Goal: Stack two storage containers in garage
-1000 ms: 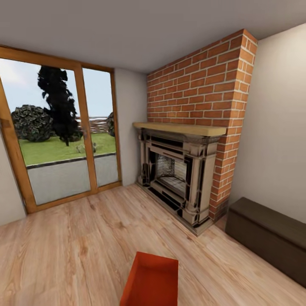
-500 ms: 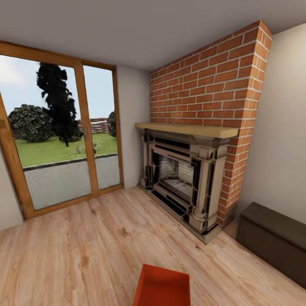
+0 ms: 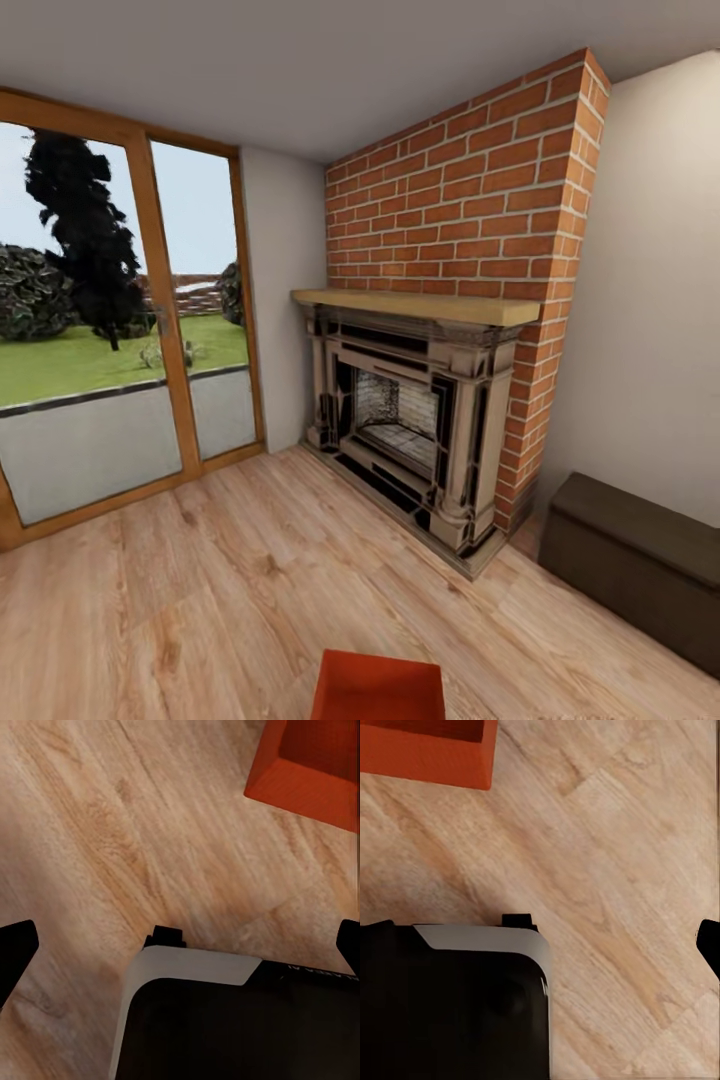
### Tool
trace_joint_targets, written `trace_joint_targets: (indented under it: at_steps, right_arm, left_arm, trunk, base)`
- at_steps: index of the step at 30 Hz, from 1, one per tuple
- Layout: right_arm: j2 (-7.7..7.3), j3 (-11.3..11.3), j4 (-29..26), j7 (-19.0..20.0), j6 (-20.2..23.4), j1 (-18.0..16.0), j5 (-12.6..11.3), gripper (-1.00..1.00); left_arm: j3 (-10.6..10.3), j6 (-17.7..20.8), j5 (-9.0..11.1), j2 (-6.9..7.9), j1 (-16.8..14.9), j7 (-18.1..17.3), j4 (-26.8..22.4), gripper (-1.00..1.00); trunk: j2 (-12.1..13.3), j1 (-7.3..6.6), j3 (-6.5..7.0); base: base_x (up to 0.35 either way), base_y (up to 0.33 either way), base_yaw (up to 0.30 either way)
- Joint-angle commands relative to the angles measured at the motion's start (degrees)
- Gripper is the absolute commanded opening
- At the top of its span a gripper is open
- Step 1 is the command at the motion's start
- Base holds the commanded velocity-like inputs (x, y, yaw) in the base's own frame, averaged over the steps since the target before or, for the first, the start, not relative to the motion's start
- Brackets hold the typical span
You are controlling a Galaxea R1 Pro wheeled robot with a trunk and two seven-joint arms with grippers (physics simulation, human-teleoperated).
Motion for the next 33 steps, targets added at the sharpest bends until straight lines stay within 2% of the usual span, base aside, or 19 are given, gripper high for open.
trace_joint_targets:
  at_steps: [1, 17, 33]
  right_arm:
    - [0.01, 0.49, 0.18, -0.02, -0.31, -0.09, -0.54, 1.00]
    - [-0.09, 0.49, 0.18, -0.02, -0.30, -0.09, -0.54, 1.00]
    - [-0.41, 0.67, 0.18, 0.06, 0.12, -0.09, -0.54, 1.00]
  left_arm:
    - [-0.49, -0.15, 0.43, 0.01, -0.03, 0.10, 0.01, 1.00]
    - [-0.49, -0.24, 0.45, 0.01, -0.03, 0.10, 0.01, 1.00]
    - [-0.49, -0.25, 0.45, 0.01, -0.03, 0.10, 0.01, 1.00]
  trunk:
    - [-0.06, 0.01, -0.08]
    - [-0.06, 0.01, -0.08]
    - [-0.06, 0.01, -0.08]
  base:
    - [0.010, 0.005, -0.239]
    - [0.001, 0.001, -0.225]
    - [0.000, 0.000, -0.018]
